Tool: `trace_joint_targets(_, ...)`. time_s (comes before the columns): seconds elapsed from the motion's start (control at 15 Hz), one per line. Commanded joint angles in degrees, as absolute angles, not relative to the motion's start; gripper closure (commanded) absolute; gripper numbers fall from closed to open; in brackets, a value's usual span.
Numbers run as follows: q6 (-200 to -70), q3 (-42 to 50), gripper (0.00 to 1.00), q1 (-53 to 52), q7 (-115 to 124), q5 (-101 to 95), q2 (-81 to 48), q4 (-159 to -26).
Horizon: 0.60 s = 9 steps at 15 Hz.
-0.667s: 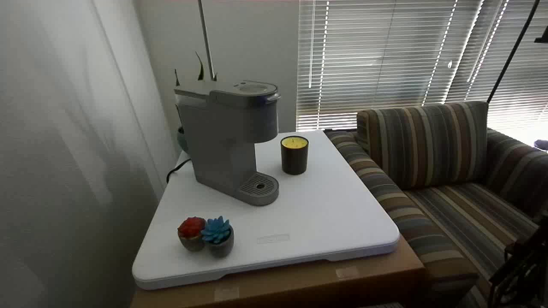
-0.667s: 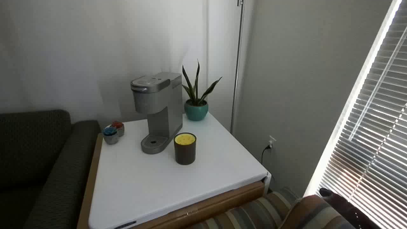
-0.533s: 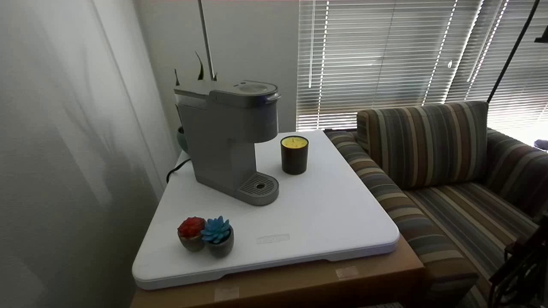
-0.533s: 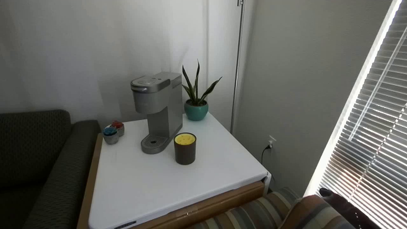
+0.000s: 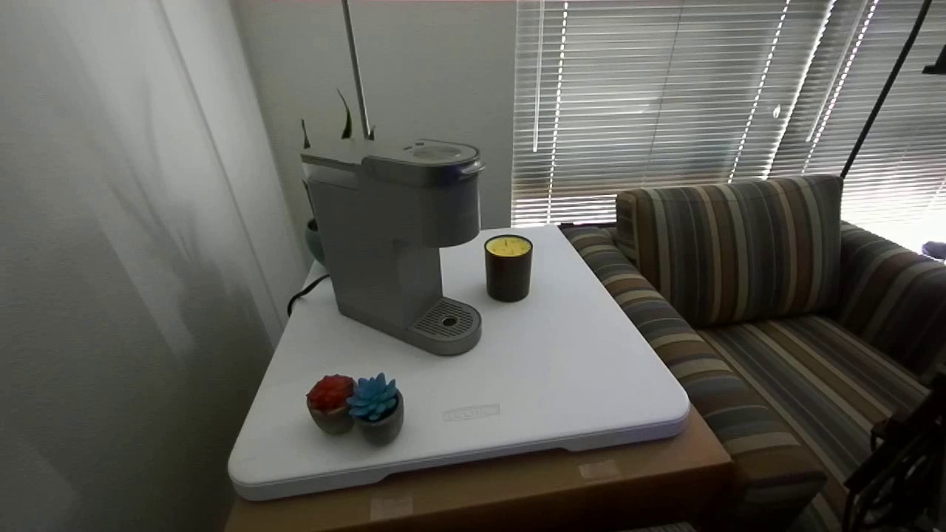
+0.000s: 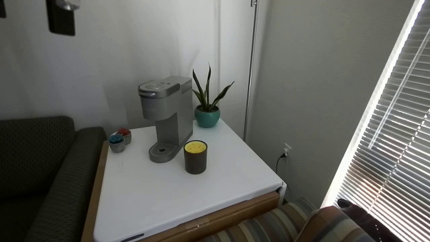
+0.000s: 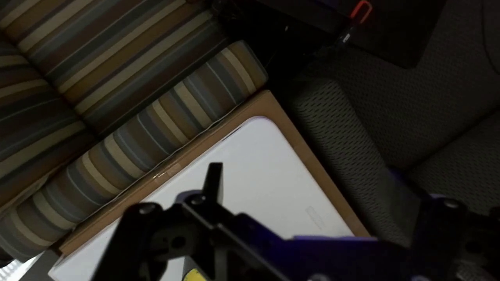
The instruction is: Open the grey coffee maker then close it
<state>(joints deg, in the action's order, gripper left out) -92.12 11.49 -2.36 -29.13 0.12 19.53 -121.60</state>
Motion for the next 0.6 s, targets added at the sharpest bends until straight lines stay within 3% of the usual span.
trace_joint_targets(0.0, -94.1, 10.9, 0.0, -2.2, -32.4, 4.0, 12.9, -120.1)
trace_joint_targets(0.53, -95.9, 7.8, 0.0, -1.1, -36.2, 5.7, 8.6, -120.4)
